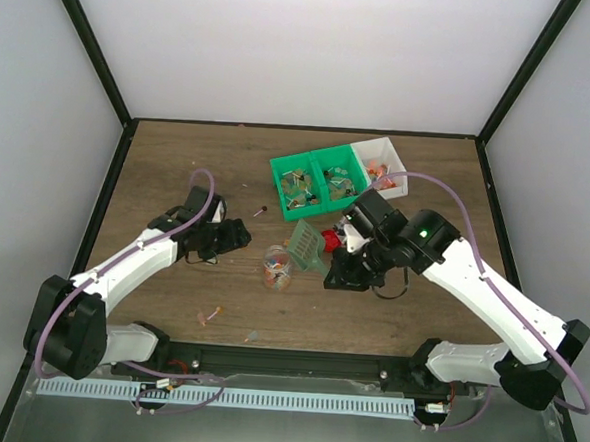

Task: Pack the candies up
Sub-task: Place the fake candies in the packing bottle, then adjust the spatula.

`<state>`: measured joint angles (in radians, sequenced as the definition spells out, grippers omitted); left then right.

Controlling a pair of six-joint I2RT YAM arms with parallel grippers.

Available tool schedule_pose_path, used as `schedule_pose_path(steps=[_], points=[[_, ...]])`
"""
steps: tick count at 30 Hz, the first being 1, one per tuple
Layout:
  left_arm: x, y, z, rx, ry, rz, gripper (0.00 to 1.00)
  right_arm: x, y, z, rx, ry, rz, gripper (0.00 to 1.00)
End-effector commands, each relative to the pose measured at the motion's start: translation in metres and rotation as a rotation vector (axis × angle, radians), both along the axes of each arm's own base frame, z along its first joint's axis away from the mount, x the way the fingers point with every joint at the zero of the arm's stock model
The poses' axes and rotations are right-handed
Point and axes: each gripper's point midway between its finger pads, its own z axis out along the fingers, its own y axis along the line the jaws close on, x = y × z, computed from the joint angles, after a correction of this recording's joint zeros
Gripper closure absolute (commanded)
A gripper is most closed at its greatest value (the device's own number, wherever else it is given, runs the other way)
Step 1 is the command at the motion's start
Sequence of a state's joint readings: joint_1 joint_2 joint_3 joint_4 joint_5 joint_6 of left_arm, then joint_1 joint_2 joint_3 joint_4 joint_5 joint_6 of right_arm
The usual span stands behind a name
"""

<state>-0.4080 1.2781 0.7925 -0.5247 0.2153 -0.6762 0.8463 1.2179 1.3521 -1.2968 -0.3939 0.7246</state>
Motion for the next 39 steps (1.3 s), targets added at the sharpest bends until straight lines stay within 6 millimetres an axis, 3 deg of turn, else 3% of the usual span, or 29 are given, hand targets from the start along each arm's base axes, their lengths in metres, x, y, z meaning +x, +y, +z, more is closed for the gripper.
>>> schedule_pose_path(steps=[1,5,7,10,12,16,21,26,31,37,39], points=[[0.009,-0.009,0.024,-0.05,-0.068,-0.026,0.2,0.01,-0.004,0.035,0.097,-0.072,-0.068,0.99],[0.024,-0.029,0.072,-0.146,-0.199,-0.099,0.1,0.026,0.003,0.067,0.301,-0.095,-0.11,0.99],[0.031,-0.049,0.105,-0.228,-0.282,-0.178,0.01,0.027,0.018,0.081,0.445,-0.08,-0.058,0.99],[0.032,-0.082,0.158,-0.394,-0.393,-0.327,0.0,0.021,0.031,0.083,0.534,-0.042,0.028,0.99],[0.03,-0.097,0.183,-0.481,-0.432,-0.406,0.0,0.022,0.034,0.082,0.544,-0.043,0.063,0.99],[0.024,-0.104,0.215,-0.557,-0.515,-0.469,0.0,0.027,0.036,0.083,0.555,-0.058,0.109,0.99],[0.011,-0.111,0.225,-0.628,-0.537,-0.54,0.23,0.037,0.036,0.087,0.577,-0.084,0.134,0.99],[0.001,-0.106,0.226,-0.633,-0.56,-0.546,0.32,0.059,0.016,0.096,0.641,-0.109,0.098,0.99],[-0.004,-0.105,0.22,-0.651,-0.54,-0.547,0.48,0.068,0.01,0.101,0.688,-0.106,0.119,0.99],[-0.005,-0.108,0.22,-0.693,-0.53,-0.544,0.86,0.064,0.012,0.097,0.703,-0.086,0.158,0.99],[-0.003,-0.108,0.221,-0.708,-0.529,-0.525,0.94,0.064,0.012,0.095,0.701,-0.085,0.167,0.99]])
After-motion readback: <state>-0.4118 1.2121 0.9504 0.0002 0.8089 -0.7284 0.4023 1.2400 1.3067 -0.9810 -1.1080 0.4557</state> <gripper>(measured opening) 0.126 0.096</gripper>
